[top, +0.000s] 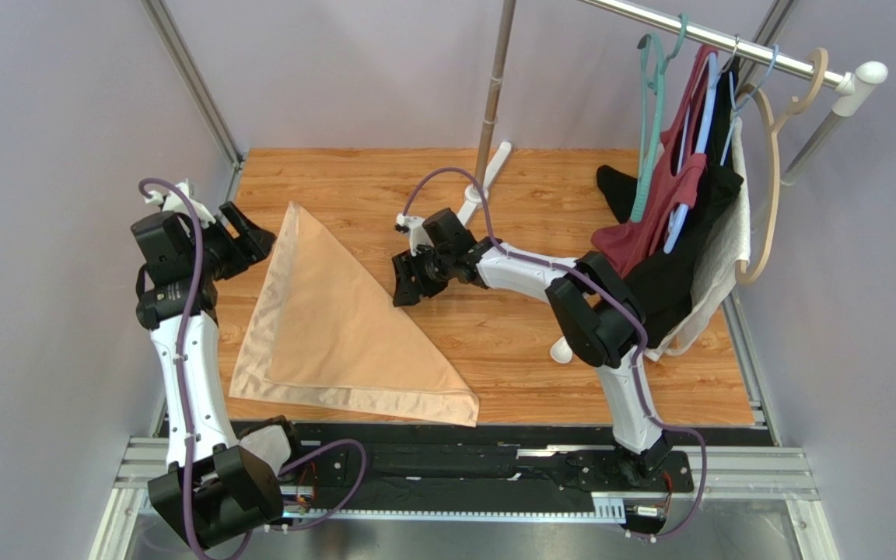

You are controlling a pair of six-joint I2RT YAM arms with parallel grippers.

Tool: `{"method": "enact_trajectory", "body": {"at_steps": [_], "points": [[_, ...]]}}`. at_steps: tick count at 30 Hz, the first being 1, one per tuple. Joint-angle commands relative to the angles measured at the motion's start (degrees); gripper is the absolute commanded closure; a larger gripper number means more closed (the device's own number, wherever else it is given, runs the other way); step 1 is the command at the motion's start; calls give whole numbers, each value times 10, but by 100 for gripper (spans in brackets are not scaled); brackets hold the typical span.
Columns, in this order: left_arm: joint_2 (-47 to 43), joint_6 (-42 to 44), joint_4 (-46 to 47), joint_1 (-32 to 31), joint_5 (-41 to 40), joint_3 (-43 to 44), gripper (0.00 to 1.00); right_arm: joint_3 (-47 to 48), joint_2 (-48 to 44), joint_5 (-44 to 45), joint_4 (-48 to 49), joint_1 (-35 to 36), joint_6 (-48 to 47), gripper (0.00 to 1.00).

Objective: Fold the napkin, place the utensils inside, and roll it up
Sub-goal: Fold the napkin

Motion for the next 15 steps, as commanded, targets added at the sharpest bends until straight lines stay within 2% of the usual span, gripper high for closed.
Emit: {"method": "enact_trajectory", "body": {"at_steps": [1,15], "points": [[-9,5,36,1,13,-7,24,10,17,-18,0,2,-24,44],[-13,2,30,2,17,-10,24,41,59,-13,-11,23,-23,53]]}}
